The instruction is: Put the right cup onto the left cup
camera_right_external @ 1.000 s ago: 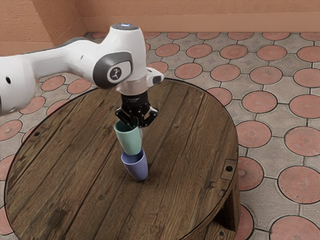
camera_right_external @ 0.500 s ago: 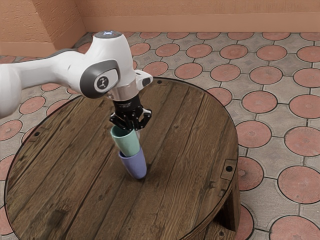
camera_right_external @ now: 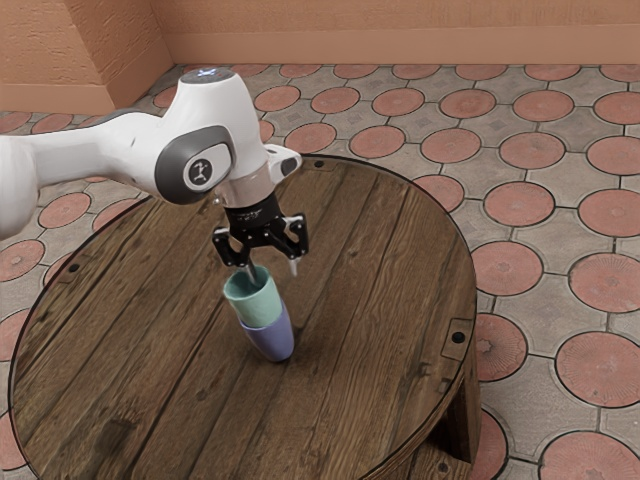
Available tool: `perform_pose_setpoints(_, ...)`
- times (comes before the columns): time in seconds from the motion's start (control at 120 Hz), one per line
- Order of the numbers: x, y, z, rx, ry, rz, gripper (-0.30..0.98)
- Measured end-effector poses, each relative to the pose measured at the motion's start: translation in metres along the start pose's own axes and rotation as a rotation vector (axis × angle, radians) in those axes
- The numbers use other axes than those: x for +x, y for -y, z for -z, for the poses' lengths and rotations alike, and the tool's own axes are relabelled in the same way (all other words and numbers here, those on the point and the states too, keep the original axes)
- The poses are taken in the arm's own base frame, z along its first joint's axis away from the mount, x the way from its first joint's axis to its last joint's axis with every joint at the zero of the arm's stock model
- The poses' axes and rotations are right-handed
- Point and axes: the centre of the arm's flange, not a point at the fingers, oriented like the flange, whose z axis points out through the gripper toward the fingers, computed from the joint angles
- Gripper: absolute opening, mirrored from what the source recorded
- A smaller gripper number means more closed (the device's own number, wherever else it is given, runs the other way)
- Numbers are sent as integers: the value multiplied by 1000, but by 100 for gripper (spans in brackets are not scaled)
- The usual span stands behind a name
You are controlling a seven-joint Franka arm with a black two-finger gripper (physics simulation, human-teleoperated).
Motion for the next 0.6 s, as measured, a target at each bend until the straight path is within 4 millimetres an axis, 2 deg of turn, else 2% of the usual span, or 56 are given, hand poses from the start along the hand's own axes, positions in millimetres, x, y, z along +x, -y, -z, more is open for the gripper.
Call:
perform_pose_setpoints(0.108,0,1,4,-5,-4,4,53)
perform_pose_setpoints(0.158,1,0,21,-22,-25,1,56)
perform_pose_setpoints(0.217,9,-2,64,-48,-82,-12,59)
perform_pose_setpoints(0.25,22,4,91,-66,-119,-20,60)
perform_pose_setpoints(0.35,54,20,191,-98,-258,-101,62)
perform_pose_setpoints(0.392,61,24,219,-77,-295,-139,63)
perform_pose_setpoints(0.458,65,31,233,-32,-298,-198,64)
perform_pose_setpoints(0.6,66,41,232,37,-257,-316,65)
